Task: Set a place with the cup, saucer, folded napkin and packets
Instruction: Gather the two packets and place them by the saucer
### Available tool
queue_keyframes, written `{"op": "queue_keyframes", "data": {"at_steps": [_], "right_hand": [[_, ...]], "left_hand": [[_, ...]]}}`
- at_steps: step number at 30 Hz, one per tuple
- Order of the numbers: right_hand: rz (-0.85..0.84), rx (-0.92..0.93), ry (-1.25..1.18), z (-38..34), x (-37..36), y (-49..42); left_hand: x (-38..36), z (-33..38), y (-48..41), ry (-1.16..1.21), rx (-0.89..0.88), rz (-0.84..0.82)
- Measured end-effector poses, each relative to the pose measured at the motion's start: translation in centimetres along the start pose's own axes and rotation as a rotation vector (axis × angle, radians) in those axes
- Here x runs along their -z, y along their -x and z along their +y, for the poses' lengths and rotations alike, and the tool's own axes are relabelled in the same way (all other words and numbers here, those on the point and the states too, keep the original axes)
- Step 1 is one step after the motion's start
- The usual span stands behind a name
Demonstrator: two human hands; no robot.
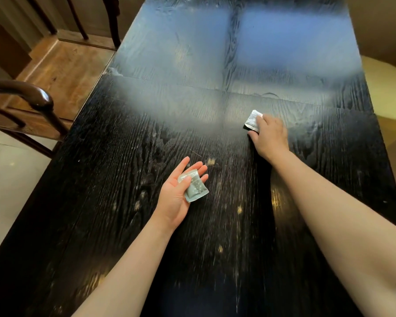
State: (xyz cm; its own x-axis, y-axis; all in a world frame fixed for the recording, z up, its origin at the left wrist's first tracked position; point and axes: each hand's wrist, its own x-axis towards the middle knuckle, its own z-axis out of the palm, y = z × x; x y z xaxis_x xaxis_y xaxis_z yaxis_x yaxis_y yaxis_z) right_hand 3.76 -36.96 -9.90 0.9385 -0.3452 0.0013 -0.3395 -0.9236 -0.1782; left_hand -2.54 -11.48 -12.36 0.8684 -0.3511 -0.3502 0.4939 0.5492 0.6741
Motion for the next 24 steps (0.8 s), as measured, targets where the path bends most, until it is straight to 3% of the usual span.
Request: {"op": "queue_keyframes", "data": {"at_steps": [3, 6, 9, 10, 12, 15, 17, 19, 24], "right_hand": [[0.11, 0.051, 0.075, -0.6, -0.8, 0.7], [0.108, 0.152, 0.147, -1.5, -1.0, 2.5], [0.105, 0.18, 0.01, -2.6, -0.4, 5.5], [0.127, 0.138, -0.119, -3.2, -0.3, 6.8], [0.163, -0.119, -0.518, -4.9, 0.3, 9.9], [0.023, -0.556, -1.332, -7.8, 1.2, 14.8], [-0.035, -0.648, -1.597, -9.0, 1.8, 17.6], [-0.017, -0.652, -1.609, -9.8, 2.4, 19.7], [0.151, -0.575, -1.049, -10.0, 3.1, 23.5]], "left_hand": [[0.2, 0.1, -0.1, -0.004, 0.014, -0.019], [0.2, 0.1, -0.2, 0.017, 0.026, -0.019], [0.2, 0.2, -0.2, 0.049, 0.04, -0.017], [0.1, 0.2, -0.2, 0.055, 0.041, -0.017], [-0.1, 0.2, -0.1, 0.056, 0.034, -0.016], [-0.6, 0.2, 0.2, 0.043, 0.03, 0.011], [-1.1, 0.0, 0.9, 0.006, 0.067, 0.009], [-1.7, -0.4, 2.2, -0.014, 0.128, -0.033], [-3.6, -1.7, 6.7, 0.046, 0.087, -0.135]]}}
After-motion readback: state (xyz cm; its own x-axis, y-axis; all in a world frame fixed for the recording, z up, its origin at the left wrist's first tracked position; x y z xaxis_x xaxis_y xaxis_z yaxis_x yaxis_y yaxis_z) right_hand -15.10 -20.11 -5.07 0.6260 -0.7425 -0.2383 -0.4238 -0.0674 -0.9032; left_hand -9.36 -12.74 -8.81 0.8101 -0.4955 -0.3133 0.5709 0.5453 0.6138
